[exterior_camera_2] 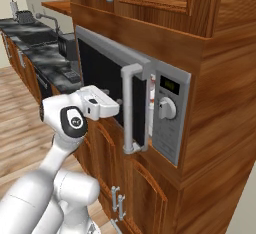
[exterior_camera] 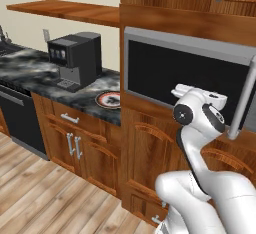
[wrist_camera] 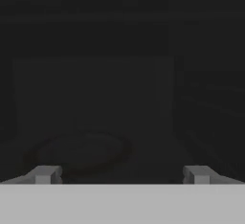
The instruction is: Pick the garlic from the counter and place it in the microwave. Then turn on the microwave.
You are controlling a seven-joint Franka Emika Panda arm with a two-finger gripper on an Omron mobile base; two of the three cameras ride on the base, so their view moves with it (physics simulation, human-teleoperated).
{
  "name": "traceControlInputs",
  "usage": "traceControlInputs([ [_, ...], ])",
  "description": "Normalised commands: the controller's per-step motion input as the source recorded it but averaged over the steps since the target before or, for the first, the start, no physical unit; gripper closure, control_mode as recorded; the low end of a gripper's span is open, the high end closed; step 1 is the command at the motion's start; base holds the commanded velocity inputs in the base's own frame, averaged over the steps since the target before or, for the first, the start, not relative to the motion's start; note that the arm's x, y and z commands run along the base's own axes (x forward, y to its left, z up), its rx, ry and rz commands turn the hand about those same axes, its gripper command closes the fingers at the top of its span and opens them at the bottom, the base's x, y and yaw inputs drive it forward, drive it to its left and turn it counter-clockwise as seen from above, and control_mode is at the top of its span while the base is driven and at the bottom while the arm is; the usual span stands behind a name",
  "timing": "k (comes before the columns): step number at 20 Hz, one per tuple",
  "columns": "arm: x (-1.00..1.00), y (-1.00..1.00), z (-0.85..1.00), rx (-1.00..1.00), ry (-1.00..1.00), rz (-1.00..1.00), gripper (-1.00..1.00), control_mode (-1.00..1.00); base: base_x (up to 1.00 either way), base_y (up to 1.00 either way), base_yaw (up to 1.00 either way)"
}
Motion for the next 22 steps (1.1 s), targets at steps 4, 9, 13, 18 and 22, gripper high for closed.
traceControlInputs([
  [4, 0.24, -0.16, -0.02, 0.0, 0.0, 0.0, -1.0, -1.0, 0.0, 0.0, 0.0],
  [9, 0.18, -0.02, 0.0, 0.0, 0.0, 0.0, -1.0, -1.0, 0.0, 0.0, 0.0],
  [13, 0.06, 0.0, 0.0, 0.0, 0.0, 0.0, -1.0, -1.0, 0.0, 0.0, 0.0],
  [18, 0.03, 0.0, 0.0, 0.0, 0.0, 0.0, -1.0, -1.0, 0.0, 0.0, 0.0],
  [22, -0.06, 0.0, 0.01, 0.0, 0.0, 0.0, -1.0, -1.0, 0.0, 0.0, 0.0],
])
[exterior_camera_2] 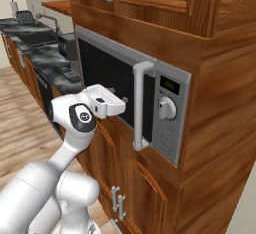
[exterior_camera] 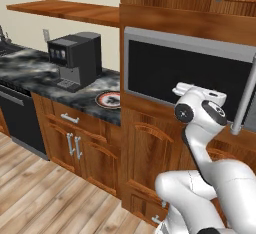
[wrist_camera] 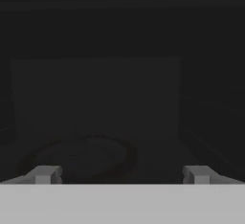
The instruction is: Pick the garlic from the counter and place it in the microwave. Then turn on the microwave.
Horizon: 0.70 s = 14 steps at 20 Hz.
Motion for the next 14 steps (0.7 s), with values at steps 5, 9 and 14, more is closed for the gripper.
traceControlInputs([
  [5, -0.39, 0.02, 0.03, 0.0, 0.0, 0.0, -1.0, -1.0, 0.0, 0.0, 0.0],
  [9, -0.45, 0.07, 0.05, -0.01, 0.0, 0.0, -1.0, -1.0, 0.0, 0.0, 0.0],
  [14, -0.42, 0.06, 0.04, -0.01, 0.0, 0.0, -1.0, -1.0, 0.0, 0.0, 0.0],
])
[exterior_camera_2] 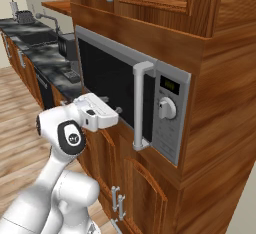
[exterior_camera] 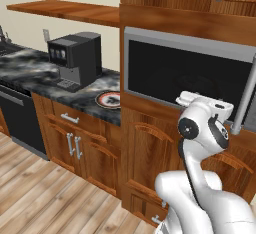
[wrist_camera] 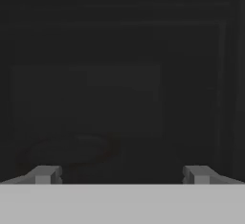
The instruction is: Pick the garlic from the counter and place it in the microwave. Then turn on the microwave.
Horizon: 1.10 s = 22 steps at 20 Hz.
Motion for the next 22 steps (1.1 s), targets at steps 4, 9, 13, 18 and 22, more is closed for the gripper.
traceControlInputs([
  [4, -0.46, 0.0, 0.05, 0.0, 0.0, 0.0, -1.0, -1.0, 0.0, 0.0, 0.0],
  [9, -0.5, 0.0, 0.01, 0.0, 0.0, 0.0, -1.0, -1.0, 0.0, 0.0, 0.0],
  [13, -0.44, -0.05, 0.0, -0.01, 0.0, 0.01, -1.0, -1.0, 0.0, 0.0, 0.0],
  [18, -0.45, -0.19, 0.0, -0.03, -0.03, 0.03, -1.0, -1.0, 0.0, 0.0, 0.0],
  [22, -0.44, -0.24, 0.0, -0.04, -0.05, 0.04, -1.0, -1.0, 0.0, 0.0, 0.0],
])
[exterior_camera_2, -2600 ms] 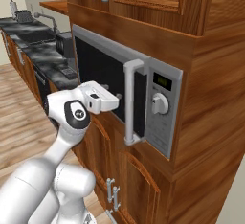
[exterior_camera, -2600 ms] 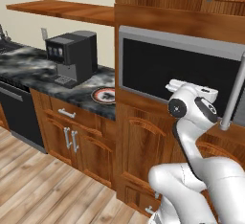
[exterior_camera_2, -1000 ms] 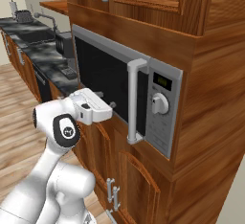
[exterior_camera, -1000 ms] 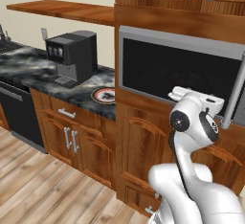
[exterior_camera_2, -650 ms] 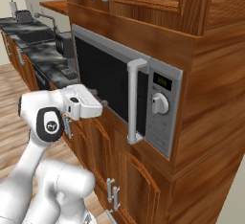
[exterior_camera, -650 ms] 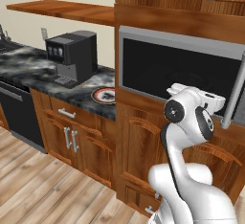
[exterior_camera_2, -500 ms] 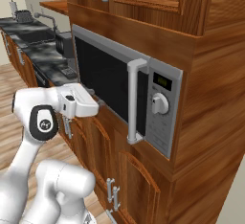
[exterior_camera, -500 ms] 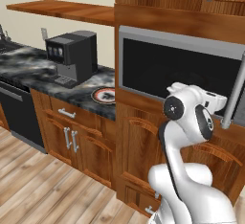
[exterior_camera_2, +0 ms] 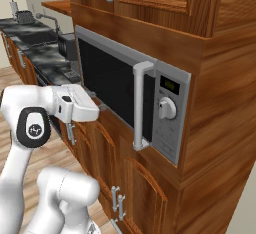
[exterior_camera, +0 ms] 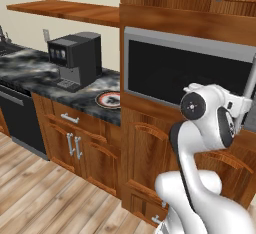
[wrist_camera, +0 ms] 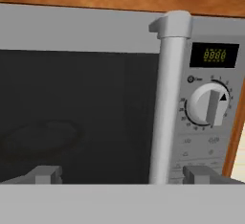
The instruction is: Pick the garlic from the counter and place it in the microwave. Then turn on the microwave.
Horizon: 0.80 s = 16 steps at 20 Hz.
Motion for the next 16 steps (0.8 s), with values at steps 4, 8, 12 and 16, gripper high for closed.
traceControlInputs([
  [4, -0.45, -0.34, -0.02, -0.04, -0.08, 0.05, -1.0, -1.0, 0.0, 0.0, 0.0],
  [8, -0.42, -0.42, -0.06, -0.03, -0.08, 0.05, -1.0, -1.0, 0.0, 0.0, 0.0],
  [12, -0.21, -0.47, -0.15, -0.03, -0.07, 0.03, -1.0, -1.0, 0.0, 0.0, 0.0],
  [16, -0.14, -0.48, -0.19, -0.02, -0.07, 0.02, -1.0, -1.0, 0.0, 0.0, 0.0],
])
